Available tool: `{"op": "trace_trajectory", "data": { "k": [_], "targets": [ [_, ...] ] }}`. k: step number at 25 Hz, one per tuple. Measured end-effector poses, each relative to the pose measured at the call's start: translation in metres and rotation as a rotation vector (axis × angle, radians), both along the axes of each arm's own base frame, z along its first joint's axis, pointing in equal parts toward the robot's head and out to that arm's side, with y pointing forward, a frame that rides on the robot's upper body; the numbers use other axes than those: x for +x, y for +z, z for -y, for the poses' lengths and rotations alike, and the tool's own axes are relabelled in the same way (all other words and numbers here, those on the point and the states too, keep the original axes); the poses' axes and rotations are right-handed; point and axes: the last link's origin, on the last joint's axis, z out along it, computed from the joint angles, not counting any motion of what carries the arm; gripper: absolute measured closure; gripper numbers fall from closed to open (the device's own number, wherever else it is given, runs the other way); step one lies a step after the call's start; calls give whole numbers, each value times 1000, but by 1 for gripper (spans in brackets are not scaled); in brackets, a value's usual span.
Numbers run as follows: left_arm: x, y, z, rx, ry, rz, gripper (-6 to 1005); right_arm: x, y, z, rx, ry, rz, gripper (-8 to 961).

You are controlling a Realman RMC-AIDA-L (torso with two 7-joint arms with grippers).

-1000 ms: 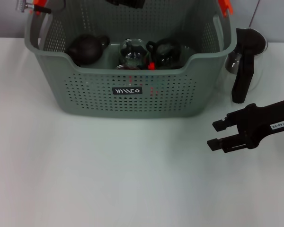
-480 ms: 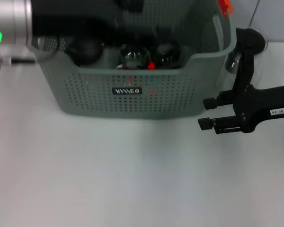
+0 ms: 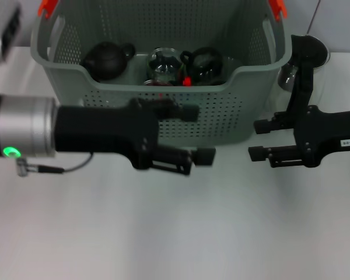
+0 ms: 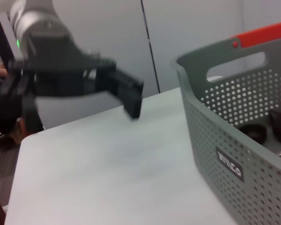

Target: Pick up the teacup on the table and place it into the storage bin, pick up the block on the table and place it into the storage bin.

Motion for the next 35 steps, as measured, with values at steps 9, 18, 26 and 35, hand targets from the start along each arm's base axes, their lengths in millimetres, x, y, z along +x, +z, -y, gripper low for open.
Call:
{"op": "trace_trajectory", "data": {
  "k": [9,18,26,35],
  "targets": [
    [-33,-41,-1,42,-9,-29,47,23,6,10,13,-17,2,141],
    [-36,-52,-3,15,3,-63,47,29,-1,14,8,-6,-3,17],
    [-39,-56,-2,-1,-14,-96,48,31,-2,16,11,-4,-4,18],
    [-39,-62,-3,-17,-7,-105,48,34,-3,18,7,-11,-2,20]
  ]
}}
